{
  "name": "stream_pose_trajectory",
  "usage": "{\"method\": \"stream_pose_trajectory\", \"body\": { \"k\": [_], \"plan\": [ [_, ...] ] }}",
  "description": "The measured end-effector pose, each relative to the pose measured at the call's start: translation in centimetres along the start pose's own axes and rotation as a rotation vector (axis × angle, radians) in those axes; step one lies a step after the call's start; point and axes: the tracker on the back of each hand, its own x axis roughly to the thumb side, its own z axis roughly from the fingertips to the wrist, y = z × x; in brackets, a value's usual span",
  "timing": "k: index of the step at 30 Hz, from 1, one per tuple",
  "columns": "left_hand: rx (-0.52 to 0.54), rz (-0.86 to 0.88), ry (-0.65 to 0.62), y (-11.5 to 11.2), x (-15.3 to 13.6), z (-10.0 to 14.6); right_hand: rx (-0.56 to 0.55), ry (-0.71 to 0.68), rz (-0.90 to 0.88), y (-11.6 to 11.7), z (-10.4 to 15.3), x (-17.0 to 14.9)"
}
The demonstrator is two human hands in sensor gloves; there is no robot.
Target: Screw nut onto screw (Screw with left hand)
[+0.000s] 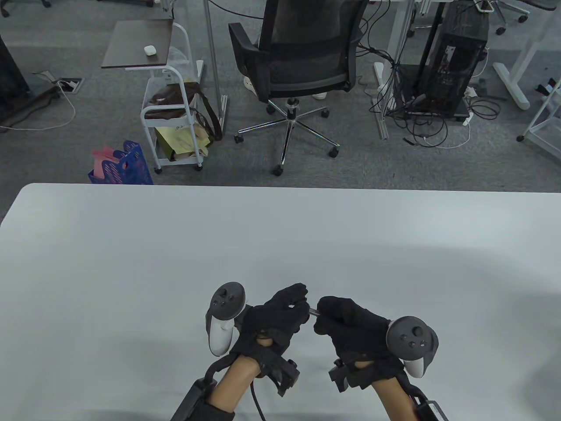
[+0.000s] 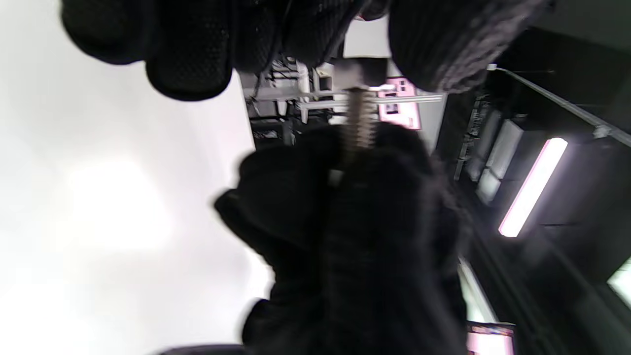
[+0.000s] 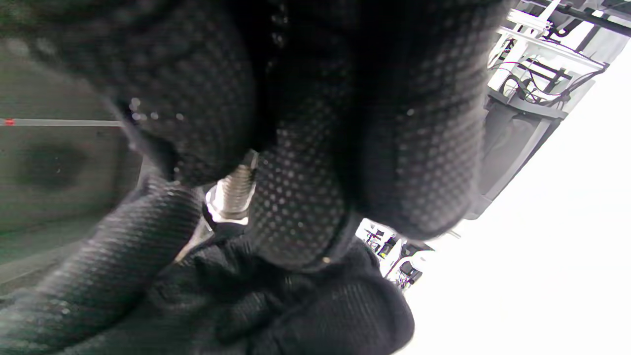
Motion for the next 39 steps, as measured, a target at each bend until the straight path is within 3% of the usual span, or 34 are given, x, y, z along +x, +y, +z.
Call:
{"method": "stream_pose_trajectory", "body": {
  "k": [9, 13, 20, 25, 31, 36, 39],
  "plan": [
    [-0.108, 0.012, -0.014, 0.1, 0.6, -0.1, 0.005, -0.044, 0.084, 0.1, -0.2, 0.6],
    [-0.015, -0.002, 0.011, 0.8, 0.5, -0.1, 0.029, -0.042, 0.095, 0.4, -0.7, 1.1],
    [-0.021, -0.017, -0.062, 1.4, 1.4, -0.3, 0.068, 0.029, 0.118, 1.0, -1.7, 1.3],
    [-0.022, -0.042, 0.028, 1.3, 0.2, -0.2, 0.051, 0.018, 0.091, 1.5, -1.0, 0.6],
    [0.025, -0.066, 0.003, 1.2, 0.9, 0.0, 0.019, 0.014, 0.086, 1.7, -0.5, 0.5],
    [0.062, -0.075, 0.004, 1.2, 0.9, 0.2, 0.070, -0.028, 0.147, 2.2, -0.1, 1.1],
    [0.037, -0.070, -0.020, 1.1, 1.0, 0.2, 0.036, -0.097, 0.227, 2.2, 0.1, 1.8]
  ]
}}
